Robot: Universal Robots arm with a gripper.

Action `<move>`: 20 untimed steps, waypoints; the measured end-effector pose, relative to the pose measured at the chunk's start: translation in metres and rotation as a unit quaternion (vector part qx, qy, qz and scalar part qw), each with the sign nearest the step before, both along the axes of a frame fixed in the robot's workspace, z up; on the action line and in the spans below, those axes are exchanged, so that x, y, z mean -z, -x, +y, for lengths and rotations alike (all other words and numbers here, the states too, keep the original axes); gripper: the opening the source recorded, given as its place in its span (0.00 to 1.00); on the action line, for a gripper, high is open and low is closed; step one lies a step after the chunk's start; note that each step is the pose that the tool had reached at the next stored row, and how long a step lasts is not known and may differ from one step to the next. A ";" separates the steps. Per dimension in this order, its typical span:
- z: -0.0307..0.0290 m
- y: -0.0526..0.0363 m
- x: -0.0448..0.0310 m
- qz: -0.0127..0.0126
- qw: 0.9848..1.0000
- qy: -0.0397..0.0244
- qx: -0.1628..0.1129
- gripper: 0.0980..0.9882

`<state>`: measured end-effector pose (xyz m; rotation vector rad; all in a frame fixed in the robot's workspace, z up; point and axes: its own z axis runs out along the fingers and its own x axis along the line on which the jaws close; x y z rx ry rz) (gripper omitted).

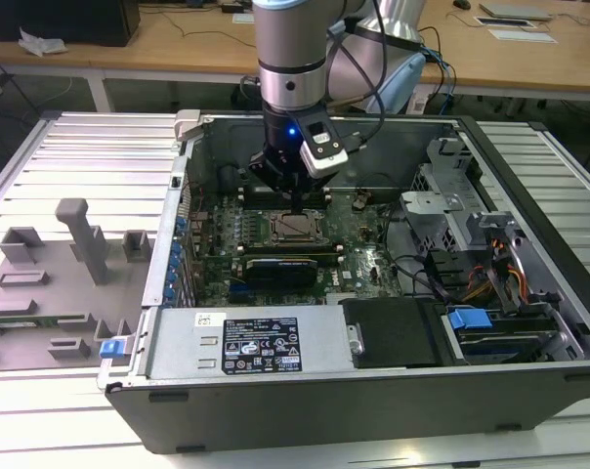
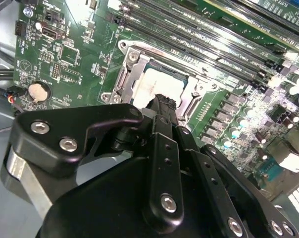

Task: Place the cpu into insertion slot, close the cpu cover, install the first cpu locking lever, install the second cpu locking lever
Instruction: 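Install the second cpu locking lever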

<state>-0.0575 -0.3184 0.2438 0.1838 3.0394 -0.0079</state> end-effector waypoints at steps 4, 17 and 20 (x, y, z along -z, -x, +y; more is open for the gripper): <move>-0.0118 0.0001 -0.0014 0.000 1.000 0.000 0.000 0.01; -0.0474 0.0031 0.0019 0.000 1.000 -0.029 0.000 0.01; -0.0474 0.0035 0.0022 0.000 1.000 -0.030 0.000 0.01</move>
